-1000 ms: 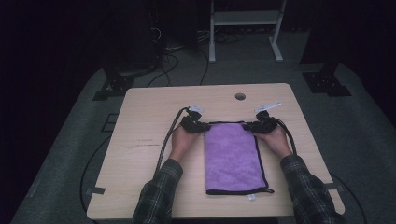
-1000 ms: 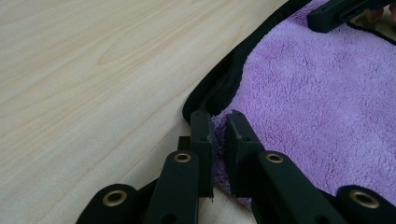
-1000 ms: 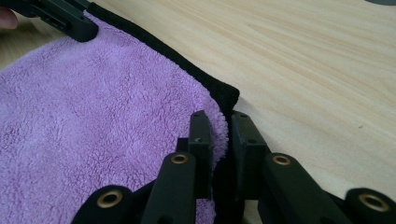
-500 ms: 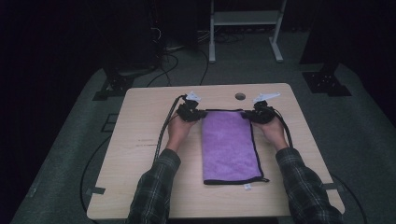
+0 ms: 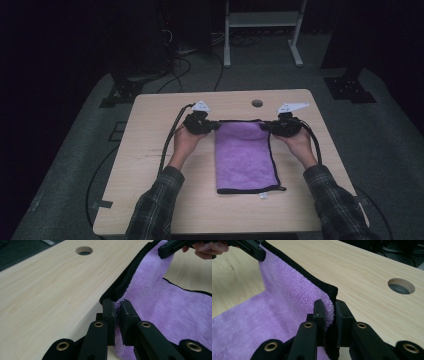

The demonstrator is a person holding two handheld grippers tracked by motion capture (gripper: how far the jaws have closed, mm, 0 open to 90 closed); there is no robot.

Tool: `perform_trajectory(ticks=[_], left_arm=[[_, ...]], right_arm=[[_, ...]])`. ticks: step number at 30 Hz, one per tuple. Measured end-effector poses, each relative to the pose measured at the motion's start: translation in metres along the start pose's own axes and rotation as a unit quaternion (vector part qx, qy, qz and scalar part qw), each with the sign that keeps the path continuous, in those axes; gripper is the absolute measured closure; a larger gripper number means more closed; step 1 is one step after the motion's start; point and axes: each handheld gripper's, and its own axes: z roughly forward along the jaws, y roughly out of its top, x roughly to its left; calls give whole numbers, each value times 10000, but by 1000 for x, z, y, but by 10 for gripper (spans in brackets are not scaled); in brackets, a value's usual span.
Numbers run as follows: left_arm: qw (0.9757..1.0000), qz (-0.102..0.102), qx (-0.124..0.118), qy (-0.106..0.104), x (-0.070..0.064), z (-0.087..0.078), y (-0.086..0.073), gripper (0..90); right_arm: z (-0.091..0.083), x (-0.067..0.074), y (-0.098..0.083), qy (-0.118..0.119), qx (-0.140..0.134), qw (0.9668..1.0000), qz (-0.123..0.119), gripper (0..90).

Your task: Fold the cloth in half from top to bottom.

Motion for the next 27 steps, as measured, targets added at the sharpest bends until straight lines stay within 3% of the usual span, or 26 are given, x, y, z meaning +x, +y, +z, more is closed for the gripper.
perform_trajectory(ticks=[5, 11, 20, 27], left_arm=[[9998, 9, 17, -180, -15, -8, -9, 835], [9990, -1, -165, -416, -34, -16, -24, 835], [9982, 123, -234, -535, -60, -31, -35, 835], [9975, 245, -75, -660, -84, -38, -46, 835]], right_arm=[[-10, 12, -10, 147, 26, 9999, -61, 797], [-22, 24, -24, 229, 26, 9997, -40, 796], [-44, 53, -37, 259, 24, 9994, -214, 794], [-59, 71, -50, 342, 76, 9990, -273, 792]])
